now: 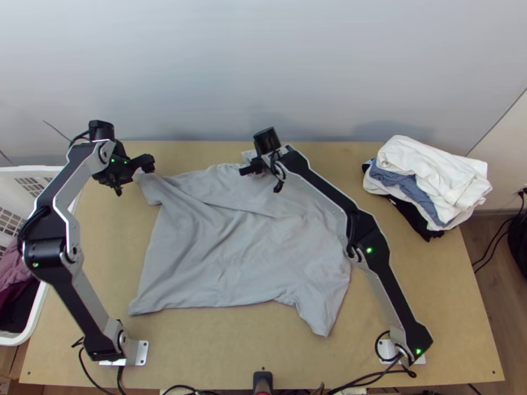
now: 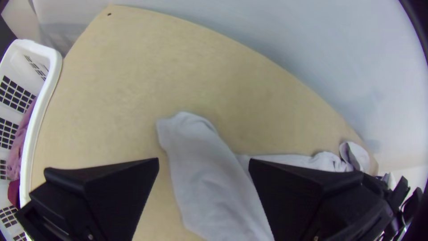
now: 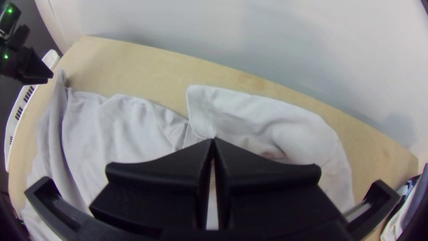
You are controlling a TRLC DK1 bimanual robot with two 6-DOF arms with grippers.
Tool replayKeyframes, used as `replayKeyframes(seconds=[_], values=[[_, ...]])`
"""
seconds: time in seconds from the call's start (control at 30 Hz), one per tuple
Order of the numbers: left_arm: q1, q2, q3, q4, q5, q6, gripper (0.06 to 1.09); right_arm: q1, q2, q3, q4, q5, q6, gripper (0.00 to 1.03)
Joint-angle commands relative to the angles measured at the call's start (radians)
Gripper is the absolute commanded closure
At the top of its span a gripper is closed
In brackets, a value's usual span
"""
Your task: Fold the t-shirt
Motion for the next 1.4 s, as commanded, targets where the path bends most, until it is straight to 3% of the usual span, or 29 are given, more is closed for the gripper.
replayKeyframes(seconds=[0.0,0.1,0.37,0.5,0.57,0.63,0.83,1.1,1.37], values=[[-0.006,0.100,0.099,-0.007,-0.076,-0.020,0.11,-0.026,-0.078,-0.024,-0.002,0.015,0.016,1.00],[-0.008,0.120,0.123,-0.027,-0.079,-0.033,0.12,-0.035,-0.104,-0.026,-0.002,0.015,0.026,1.00],[-0.037,0.150,0.136,-0.034,-0.079,-0.033,0.29,-0.072,-0.179,-0.057,-0.002,0.025,0.059,1.00],[-0.055,0.158,0.140,-0.028,-0.079,-0.031,0.56,-0.108,-0.209,-0.067,-0.002,0.025,0.062,1.00],[-0.060,0.158,0.140,-0.007,-0.080,-0.030,0.76,-0.127,-0.218,-0.069,-0.002,0.025,0.062,1.00],[-0.063,0.155,0.142,0.027,-0.080,-0.013,1.04,-0.142,-0.227,-0.070,-0.002,0.025,0.063,1.00],[-0.074,0.131,0.145,0.104,-0.102,-0.002,1.04,-0.184,-0.248,-0.081,-0.002,0.025,0.066,1.00],[-0.104,0.146,0.205,0.269,-0.220,0.064,1.04,-0.242,-0.209,-0.052,0.044,0.025,0.071,1.00],[-0.149,0.183,0.248,0.414,-0.226,0.101,1.04,-0.291,-0.172,-0.051,0.106,0.032,0.072,1.00]])
